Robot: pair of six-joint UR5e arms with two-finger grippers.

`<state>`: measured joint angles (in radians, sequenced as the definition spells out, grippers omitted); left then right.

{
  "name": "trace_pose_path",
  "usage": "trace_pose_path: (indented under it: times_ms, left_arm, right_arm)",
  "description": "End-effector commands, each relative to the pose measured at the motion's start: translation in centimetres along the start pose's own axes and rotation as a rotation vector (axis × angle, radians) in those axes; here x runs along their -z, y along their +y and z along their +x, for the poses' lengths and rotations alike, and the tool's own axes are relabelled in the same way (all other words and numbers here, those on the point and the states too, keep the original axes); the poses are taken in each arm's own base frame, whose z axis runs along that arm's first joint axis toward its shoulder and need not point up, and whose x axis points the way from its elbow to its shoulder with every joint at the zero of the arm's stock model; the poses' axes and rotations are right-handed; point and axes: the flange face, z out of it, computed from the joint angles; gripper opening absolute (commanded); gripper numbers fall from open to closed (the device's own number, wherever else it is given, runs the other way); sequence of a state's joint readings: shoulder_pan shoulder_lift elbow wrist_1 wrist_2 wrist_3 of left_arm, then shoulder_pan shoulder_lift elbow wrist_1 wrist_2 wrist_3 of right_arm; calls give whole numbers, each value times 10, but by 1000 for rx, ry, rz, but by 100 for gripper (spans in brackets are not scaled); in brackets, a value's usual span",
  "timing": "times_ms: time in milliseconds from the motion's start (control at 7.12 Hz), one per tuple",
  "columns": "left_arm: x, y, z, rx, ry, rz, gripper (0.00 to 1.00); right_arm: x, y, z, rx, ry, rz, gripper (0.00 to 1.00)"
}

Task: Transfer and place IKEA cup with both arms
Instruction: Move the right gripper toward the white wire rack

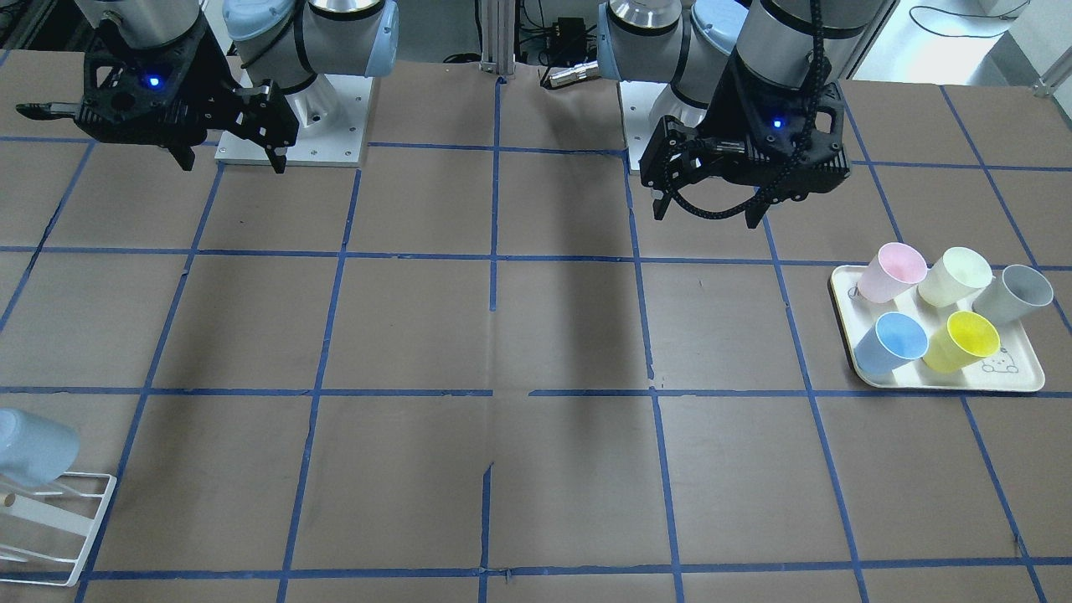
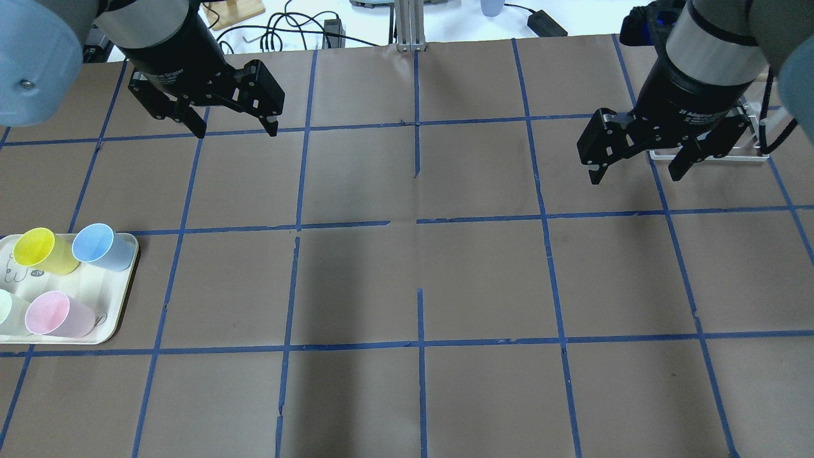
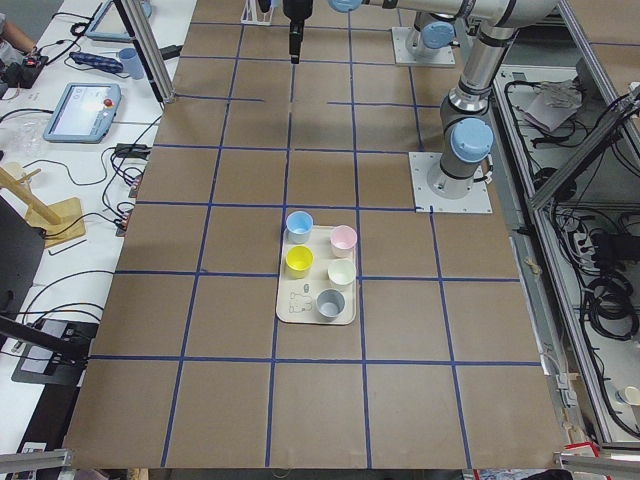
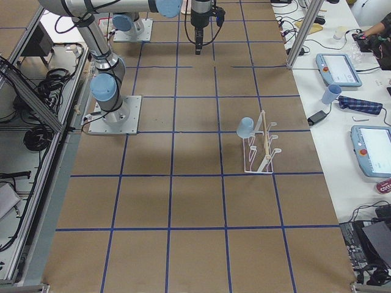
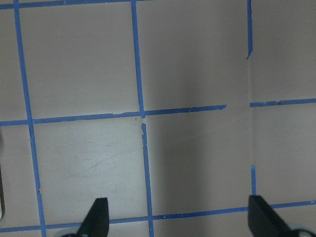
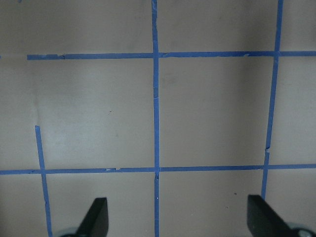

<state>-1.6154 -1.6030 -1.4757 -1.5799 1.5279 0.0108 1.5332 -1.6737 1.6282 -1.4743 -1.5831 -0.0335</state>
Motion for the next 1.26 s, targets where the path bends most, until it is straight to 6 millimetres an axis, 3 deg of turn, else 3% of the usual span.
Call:
trace_pose_path:
  times_ms: [0, 1123]
  left_arm:
    - [0, 0, 0, 0, 0, 0, 100]
    - [2, -1, -11, 18, -6, 2, 100]
  right_arm:
    - [-1, 0, 0, 0, 1, -4, 100]
    - [-2, 0, 0, -4, -3, -7, 100]
